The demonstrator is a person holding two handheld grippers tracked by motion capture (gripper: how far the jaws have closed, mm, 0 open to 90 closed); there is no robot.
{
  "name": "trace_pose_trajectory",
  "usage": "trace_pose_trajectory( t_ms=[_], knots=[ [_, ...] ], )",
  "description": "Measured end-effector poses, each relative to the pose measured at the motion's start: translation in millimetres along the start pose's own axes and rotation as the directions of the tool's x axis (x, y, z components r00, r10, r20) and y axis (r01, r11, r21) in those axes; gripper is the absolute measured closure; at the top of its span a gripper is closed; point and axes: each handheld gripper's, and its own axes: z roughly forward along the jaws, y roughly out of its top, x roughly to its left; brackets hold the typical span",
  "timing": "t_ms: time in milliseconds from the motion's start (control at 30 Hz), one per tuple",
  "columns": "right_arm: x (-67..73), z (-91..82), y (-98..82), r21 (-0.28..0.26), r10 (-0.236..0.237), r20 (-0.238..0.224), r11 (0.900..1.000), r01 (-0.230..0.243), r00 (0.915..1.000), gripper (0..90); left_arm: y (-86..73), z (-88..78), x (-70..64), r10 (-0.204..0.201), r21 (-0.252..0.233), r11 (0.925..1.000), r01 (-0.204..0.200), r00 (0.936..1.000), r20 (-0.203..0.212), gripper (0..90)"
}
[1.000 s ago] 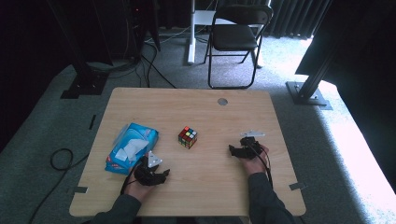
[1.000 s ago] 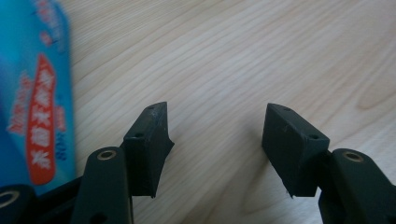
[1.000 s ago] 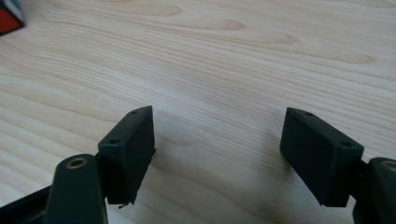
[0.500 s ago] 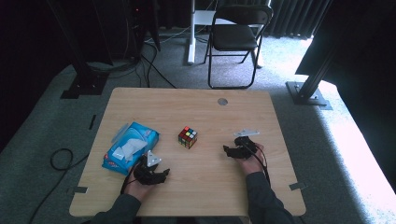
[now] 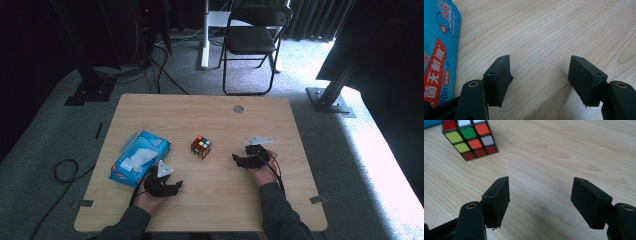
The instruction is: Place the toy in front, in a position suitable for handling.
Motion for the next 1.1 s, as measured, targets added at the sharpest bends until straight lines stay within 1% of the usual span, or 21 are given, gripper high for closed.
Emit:
trace_pose_trajectory(
  t_ms=[100, 133, 167, 233, 367, 400, 467, 533, 567, 633, 767, 800, 833, 867, 900, 967, 1067, 1100],
  knots=[
    [3.6, 0.8, 3.5, -0.007, -0.008, 0.013, 1.000, 0.008, 0.9999, 28.4, 0.0, 0.0, 0.5, 0.004, 0.000, 1.0000, -0.004, 1.0000, 0.003, 34.3],
    [8.1, 2.2, 7.5, -0.015, -0.016, 0.014, 1.000, 0.016, 0.9998, 27.5, -0.2, 0.0, 0.8, 0.006, -0.001, 1.0000, -0.006, 1.0000, 0.004, 34.2],
    [8.1, 2.2, 7.5, -0.015, -0.016, 0.014, 1.000, 0.016, 0.9998, 27.5, -0.3, 0.0, 0.8, 0.006, -0.001, 1.0000, -0.006, 1.0000, 0.004, 34.2],
    [11.6, 4.3, 10.0, -0.015, -0.018, 0.004, 1.000, 0.018, 0.9998, 26.3, -0.1, 0.2, 1.1, 0.008, -0.001, 1.0000, -0.008, 1.0000, 0.006, 34.0],
    [21.3, 9.6, 17.2, -0.018, -0.051, -0.010, 0.999, 0.051, 0.9986, 23.7, 0.0, 0.5, 1.1, 0.008, -0.001, 1.0000, -0.008, 0.9999, 0.008, 33.4],
    [25.5, 11.7, 21.3, -0.019, -0.058, -0.014, 0.998, 0.057, 0.9982, 21.6, 0.1, 0.5, 1.1, 0.008, -0.001, 1.0000, -0.008, 0.9999, 0.008, 33.2],
    [27.3, 12.3, 23.3, -0.028, -0.058, -0.009, 0.998, 0.058, 0.9983, 21.1, 0.3, 0.8, 1.0, 0.009, -0.001, 1.0000, -0.009, 0.9999, 0.008, 32.8],
    [30.1, 14.2, 27.4, -0.030, -0.048, -0.024, 0.998, 0.048, 0.9985, 19.9, 0.5, 1.1, 1.3, 0.013, 0.001, 0.9999, -0.013, 0.9999, 0.009, 32.3],
    [32.1, 15.0, 29.7, -0.032, -0.051, -0.021, 0.998, 0.051, 0.9985, 18.9, 0.6, 1.2, 1.5, 0.015, 0.000, 0.9999, -0.015, 0.9998, 0.010, 32.1],
    [38.1, 18.3, 37.1, -0.037, -0.065, -0.035, 0.997, 0.064, 0.9972, 17.7, 0.7, 1.4, 1.6, 0.016, 0.001, 0.9999, -0.016, 0.9998, 0.011, 31.7],
    [42.4, 21.0, 42.4, -0.038, -0.073, -0.046, 0.997, 0.071, 0.9963, 15.9, 0.9, 1.6, 1.7, 0.017, 0.001, 0.9999, -0.017, 0.9998, 0.011, 31.4],
    [43.7, 23.6, 45.5, -0.040, -0.067, -0.073, 0.997, 0.064, 0.9951, 13.9, 0.9, 1.8, 1.6, 0.016, -0.001, 0.9999, -0.016, 0.9998, 0.011, 31.3],
    [43.7, 23.6, 45.5, -0.040, -0.067, -0.073, 0.997, 0.064, 0.9951, 13.9, 1.0, 1.8, 1.7, 0.016, 0.000, 0.9999, -0.016, 0.9998, 0.011, 31.3],
    [44.0, 24.5, 46.9, -0.043, -0.064, -0.091, 0.997, 0.061, 0.9938, 13.9, 1.0, 1.9, 1.6, 0.016, 0.000, 0.9999, -0.016, 0.9998, 0.011, 31.3],
    [45.1, 26.8, 49.3, -0.048, -0.066, -0.119, 0.997, 0.060, 0.9907, 13.6, 1.1, 2.1, 1.6, 0.017, -0.001, 0.9999, -0.017, 0.9998, 0.011, 30.4],
    [46.2, 27.7, 50.4, -0.051, -0.070, -0.123, 0.997, 0.064, 0.9899, 13.5, 1.4, 2.5, 1.4, 0.017, -0.001, 0.9999, -0.017, 0.9998, 0.012, 30.0],
    [51.1, 33.5, 53.8, -0.060, -0.088, -0.149, 0.995, 0.079, 0.9850, 13.4, 1.4, 2.7, 1.5, 0.017, -0.001, 0.9999, -0.017, 0.9998, 0.013, 29.6],
    [51.1, 33.5, 53.8, -0.060, -0.088, -0.149, 0.995, 0.079, 0.9850, 13.4, 1.5, 2.7, 1.5, 0.017, -0.001, 0.9999, -0.017, 0.9998, 0.013, 29.6]
  ],
)
